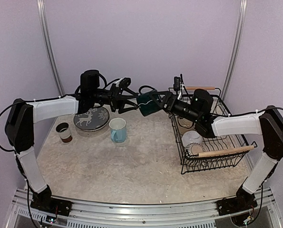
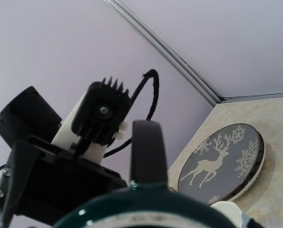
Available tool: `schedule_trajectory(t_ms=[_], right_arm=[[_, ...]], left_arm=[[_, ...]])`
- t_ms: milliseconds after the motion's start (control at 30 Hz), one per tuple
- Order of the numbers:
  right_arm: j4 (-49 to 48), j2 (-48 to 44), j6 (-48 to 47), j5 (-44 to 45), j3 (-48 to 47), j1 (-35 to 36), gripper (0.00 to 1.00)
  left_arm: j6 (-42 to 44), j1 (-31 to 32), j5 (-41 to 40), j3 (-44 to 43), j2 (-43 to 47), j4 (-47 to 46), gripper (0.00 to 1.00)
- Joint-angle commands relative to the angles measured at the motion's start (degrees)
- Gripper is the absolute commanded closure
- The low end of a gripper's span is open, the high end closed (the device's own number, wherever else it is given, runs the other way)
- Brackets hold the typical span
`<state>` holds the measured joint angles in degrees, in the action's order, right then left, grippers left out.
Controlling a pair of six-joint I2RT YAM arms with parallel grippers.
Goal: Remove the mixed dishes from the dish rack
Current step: Pass from the right arm to the left
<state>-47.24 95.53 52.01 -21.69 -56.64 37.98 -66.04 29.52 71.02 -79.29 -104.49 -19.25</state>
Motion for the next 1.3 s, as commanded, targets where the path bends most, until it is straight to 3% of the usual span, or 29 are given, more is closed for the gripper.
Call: schedule_trajectory(t_ms=[0,133,367,533,767,867,1033,1133,1267], right_arm=[[-7.2,1.4,0.0,-0.4,-1.7,1.5,1.0],[-10.4,3.8,0.2,-2.6,-2.5,2.3,1.0],[-7.7,6.1,-3.3,-0.7,-4.0,4.2,1.0],[-10.0,7.1,-3.3,1.3,-2.7,4.7,1.0],[-10.9,7.0,-2.7,2.7,-1.6,4.7,1.0],[-7.2,6.1,-4.5,3.1,-2.2,4.6,0.75],[0.7,1.6,-7.0,8.7,0.1,3.9,0.17],[8.1,-1.2,-9.2,10.9,0.5,2.9,0.02],[15.2,-4.7,-12.8,13.4,0.7,2.2,0.0]], left_arm=[[-4.6,0.5,2.1,1.1,-1.5,-6.8,0.38],[-9.6,0.5,2.9,1.7,-2.7,-12.3,0.43],[-19.7,0.6,3.5,2.9,-5.0,-25.4,0.55],[-23.5,0.6,3.7,3.0,-6.1,-30.3,0.72],[-22.7,0.5,3.9,2.6,-5.9,-29.7,1.0],[-20.7,0.2,3.8,2.6,-5.5,-27.1,1.0],[-13.1,-0.9,3.0,2.0,-3.1,-17.7,1.0],[-6.5,-1.7,1.4,1.4,-1.0,-8.9,1.0],[5.5,-2.0,-2.1,-1.0,2.0,6.3,1.0]])
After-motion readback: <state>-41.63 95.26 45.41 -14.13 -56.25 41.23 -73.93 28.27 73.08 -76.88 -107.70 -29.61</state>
